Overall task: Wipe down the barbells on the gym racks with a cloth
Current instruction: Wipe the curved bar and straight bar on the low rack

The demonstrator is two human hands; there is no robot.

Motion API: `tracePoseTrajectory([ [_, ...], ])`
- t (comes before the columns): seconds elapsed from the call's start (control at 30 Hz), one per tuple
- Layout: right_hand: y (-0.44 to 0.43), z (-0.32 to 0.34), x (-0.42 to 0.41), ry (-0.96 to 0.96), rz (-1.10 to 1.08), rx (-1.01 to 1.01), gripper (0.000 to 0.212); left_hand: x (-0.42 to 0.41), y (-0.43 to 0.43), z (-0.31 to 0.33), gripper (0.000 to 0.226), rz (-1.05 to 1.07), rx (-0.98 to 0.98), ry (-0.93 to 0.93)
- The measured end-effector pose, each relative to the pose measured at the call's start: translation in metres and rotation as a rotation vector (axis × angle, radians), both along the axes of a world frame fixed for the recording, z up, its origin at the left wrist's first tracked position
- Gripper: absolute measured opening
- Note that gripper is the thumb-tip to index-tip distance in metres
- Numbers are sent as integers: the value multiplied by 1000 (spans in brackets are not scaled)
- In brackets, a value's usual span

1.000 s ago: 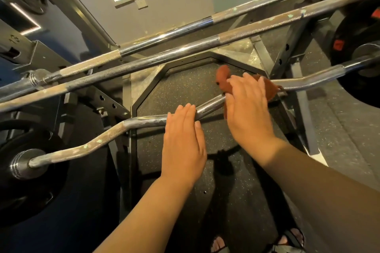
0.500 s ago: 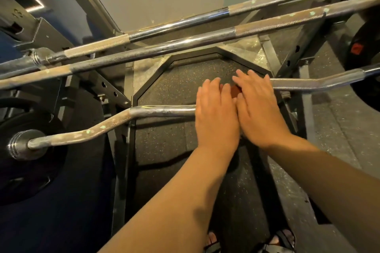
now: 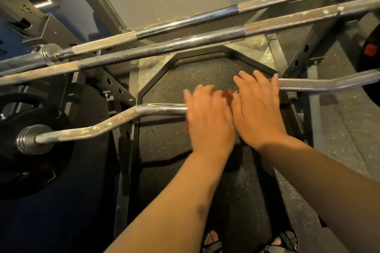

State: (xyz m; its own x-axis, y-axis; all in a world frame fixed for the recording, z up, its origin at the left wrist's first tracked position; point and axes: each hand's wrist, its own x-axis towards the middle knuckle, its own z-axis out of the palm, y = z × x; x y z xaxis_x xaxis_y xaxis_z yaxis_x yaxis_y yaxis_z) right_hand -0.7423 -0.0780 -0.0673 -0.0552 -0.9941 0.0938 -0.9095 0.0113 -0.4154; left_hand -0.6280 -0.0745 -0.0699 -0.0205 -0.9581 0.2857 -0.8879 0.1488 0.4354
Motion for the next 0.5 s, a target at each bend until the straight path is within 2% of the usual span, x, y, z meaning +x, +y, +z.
tracePoseTrajectory([
  [0.1, 0, -2, -1, 12, -4, -21, 50, 16, 0, -4, 29, -150, -28, 1],
  [0.27, 1, -1, -1, -9, -6, -22, 48, 82, 0, -3, 29, -162, 6, 26],
  [0.33, 1, -1, 1, -5, -16, -17, 48, 99, -3, 6, 27, -77, 12, 126],
  [0.4, 0, 1, 2, 1, -27, -14, 49, 113, -7, 23, 25, 84, -85, 205],
  [0.5, -1, 0, 4, 9, -48, -8, 50, 126, -13, 40, 36, 219, -294, 160],
])
